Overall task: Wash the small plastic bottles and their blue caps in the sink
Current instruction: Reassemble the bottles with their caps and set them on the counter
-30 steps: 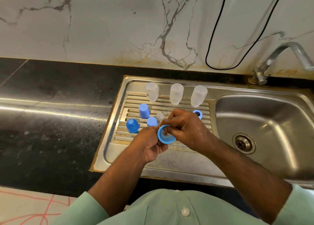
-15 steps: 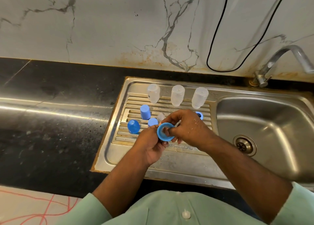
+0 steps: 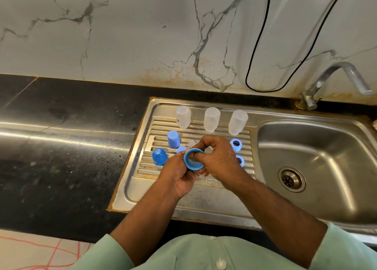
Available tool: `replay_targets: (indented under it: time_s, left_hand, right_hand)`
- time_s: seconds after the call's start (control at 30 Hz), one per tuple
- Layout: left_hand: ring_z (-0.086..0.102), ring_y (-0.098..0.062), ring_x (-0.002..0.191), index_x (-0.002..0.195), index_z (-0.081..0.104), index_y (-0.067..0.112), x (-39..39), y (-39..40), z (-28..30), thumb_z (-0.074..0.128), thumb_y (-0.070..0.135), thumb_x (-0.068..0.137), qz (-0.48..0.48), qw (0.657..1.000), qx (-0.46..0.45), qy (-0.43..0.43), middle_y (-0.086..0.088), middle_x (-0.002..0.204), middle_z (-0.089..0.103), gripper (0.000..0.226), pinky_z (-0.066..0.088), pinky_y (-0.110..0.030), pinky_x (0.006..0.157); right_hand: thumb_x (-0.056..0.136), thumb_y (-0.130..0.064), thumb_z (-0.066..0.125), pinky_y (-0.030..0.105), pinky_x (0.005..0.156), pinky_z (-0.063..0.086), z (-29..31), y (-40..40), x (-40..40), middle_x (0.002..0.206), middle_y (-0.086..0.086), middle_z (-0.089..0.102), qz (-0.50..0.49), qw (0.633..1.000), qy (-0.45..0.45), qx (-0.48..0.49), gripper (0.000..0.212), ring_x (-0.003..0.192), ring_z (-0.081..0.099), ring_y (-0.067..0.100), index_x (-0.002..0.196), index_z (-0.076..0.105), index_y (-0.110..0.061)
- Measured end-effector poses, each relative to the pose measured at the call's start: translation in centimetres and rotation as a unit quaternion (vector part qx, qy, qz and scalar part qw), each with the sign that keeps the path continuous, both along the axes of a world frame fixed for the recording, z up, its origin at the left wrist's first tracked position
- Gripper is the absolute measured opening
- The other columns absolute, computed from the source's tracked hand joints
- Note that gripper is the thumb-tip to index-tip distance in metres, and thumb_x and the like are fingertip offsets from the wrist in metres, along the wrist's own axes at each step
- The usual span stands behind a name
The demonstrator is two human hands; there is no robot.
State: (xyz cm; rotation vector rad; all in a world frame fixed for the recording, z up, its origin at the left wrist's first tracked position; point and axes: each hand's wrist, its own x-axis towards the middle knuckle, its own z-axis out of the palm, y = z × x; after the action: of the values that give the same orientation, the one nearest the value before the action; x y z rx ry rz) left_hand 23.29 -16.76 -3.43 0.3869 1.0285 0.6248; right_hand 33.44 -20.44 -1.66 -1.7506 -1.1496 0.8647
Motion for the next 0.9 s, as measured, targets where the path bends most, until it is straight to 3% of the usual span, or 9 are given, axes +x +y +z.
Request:
replay_targets:
  time_s: [0.1, 0.2, 0.3, 0.37, 0.5, 0.63, 0.73, 0.83, 0.9]
  left_hand:
    - [0.065, -0.022, 0.065, 0.095, 0.065, 0.000, -0.2, 0.2, 0.2, 0.056, 0.009, 0.098, -0.006, 1.000, -0.025, -0.012, -0.016, 0.075, 0.066, 0.014, 0.057, -0.030, 0.058]
    - [0.062, -0.023, 0.073, 0.100, 0.063, -0.001, -0.7, 0.5, 0.2, 0.057, 0.007, 0.097, -0.046, 0.998, -0.035, 0.001, -0.017, 0.084, 0.063, 0.010, 0.052, -0.031, 0.070]
    - [0.056, -0.019, 0.072, 0.098, 0.065, 0.007, -1.2, 0.6, -0.1, 0.056, 0.012, 0.096, -0.083, 0.995, 0.011, 0.060, -0.013, 0.085, 0.061, 0.011, 0.044, -0.029, 0.065]
    - [0.055, -0.017, 0.067, 0.093, 0.067, 0.008, -1.9, 1.0, 0.4, 0.052, 0.017, 0.099, -0.123, 0.992, 0.010, 0.023, -0.013, 0.083, 0.062, 0.018, 0.042, -0.026, 0.059]
    - [0.062, -0.019, 0.072, 0.106, 0.068, 0.005, -3.3, 2.6, 1.1, 0.060, 0.033, 0.091, -0.134, 0.989, 0.025, -0.065, -0.013, 0.087, 0.068, 0.033, 0.053, -0.024, 0.060]
    - [0.063, -0.019, 0.069, 0.098, 0.069, 0.002, -2.6, 2.6, 0.6, 0.065, 0.021, 0.080, -0.107, 0.989, 0.031, -0.094, -0.013, 0.082, 0.068, 0.026, 0.055, -0.025, 0.066]
    - [0.063, -0.019, 0.061, 0.088, 0.068, 0.000, -1.4, 2.3, 0.8, 0.059, 0.008, 0.089, -0.089, 0.991, 0.018, -0.100, -0.013, 0.072, 0.066, 0.012, 0.057, -0.026, 0.067]
    - [0.064, -0.018, 0.062, 0.091, 0.068, 0.000, -0.7, 2.8, 1.5, 0.056, 0.007, 0.095, -0.070, 0.993, 0.048, -0.085, -0.014, 0.075, 0.067, 0.015, 0.057, -0.025, 0.064]
    - [0.063, -0.018, 0.068, 0.099, 0.069, 0.004, -0.4, 3.6, 1.7, 0.059, 0.011, 0.096, -0.066, 0.990, 0.129, 0.003, -0.013, 0.083, 0.069, 0.012, 0.054, -0.026, 0.063]
  right_hand:
    - [0.081, -0.013, 0.075, 0.033, 0.064, 0.055, 0.4, -0.2, 0.7, 0.083, 0.000, 0.069, 0.039, 0.999, -0.004, -0.002, 0.006, 0.067, 0.063, 0.011, 0.079, 0.070, -0.016]
    - [0.080, -0.007, 0.074, 0.024, 0.056, 0.052, 1.1, -0.4, 1.0, 0.086, -0.004, 0.070, 0.097, 0.995, -0.016, -0.031, 0.008, 0.062, 0.062, 0.004, 0.084, 0.072, -0.013]
    - [0.080, -0.003, 0.075, 0.023, 0.051, 0.051, 2.0, -0.3, 1.3, 0.087, 0.002, 0.070, 0.099, 0.991, 0.063, -0.062, 0.010, 0.055, 0.062, 0.010, 0.089, 0.072, -0.009]
    - [0.081, -0.004, 0.076, 0.026, 0.051, 0.052, 2.3, -0.1, 1.5, 0.092, 0.005, 0.070, 0.068, 0.990, 0.110, -0.050, 0.014, 0.055, 0.062, 0.016, 0.093, 0.073, -0.010]
    - [0.082, -0.009, 0.076, 0.027, 0.052, 0.054, 2.1, 0.3, 0.9, 0.094, 0.000, 0.072, 0.005, 0.994, 0.113, -0.007, 0.019, 0.057, 0.065, 0.015, 0.098, 0.075, -0.018]
    - [0.084, -0.010, 0.074, 0.023, 0.054, 0.054, 2.7, 0.1, 0.7, 0.092, -0.007, 0.074, 0.017, 0.984, 0.180, 0.000, 0.017, 0.064, 0.067, 0.015, 0.098, 0.075, -0.021]
    - [0.084, -0.006, 0.072, 0.023, 0.052, 0.052, 2.9, 0.6, 0.8, 0.099, 0.001, 0.072, 0.020, 0.986, 0.165, 0.007, 0.018, 0.057, 0.063, 0.016, 0.097, 0.075, -0.019]
    - [0.087, -0.007, 0.069, 0.023, 0.054, 0.050, 2.9, 1.4, 1.3, 0.103, 0.001, 0.071, 0.013, 0.985, 0.172, 0.013, 0.019, 0.061, 0.062, 0.011, 0.098, 0.074, -0.021]
    - [0.090, -0.010, 0.066, 0.024, 0.057, 0.053, 2.7, 1.9, 1.7, 0.100, 0.002, 0.072, -0.005, 0.981, 0.192, -0.002, 0.018, 0.063, 0.065, 0.013, 0.102, 0.073, -0.021]
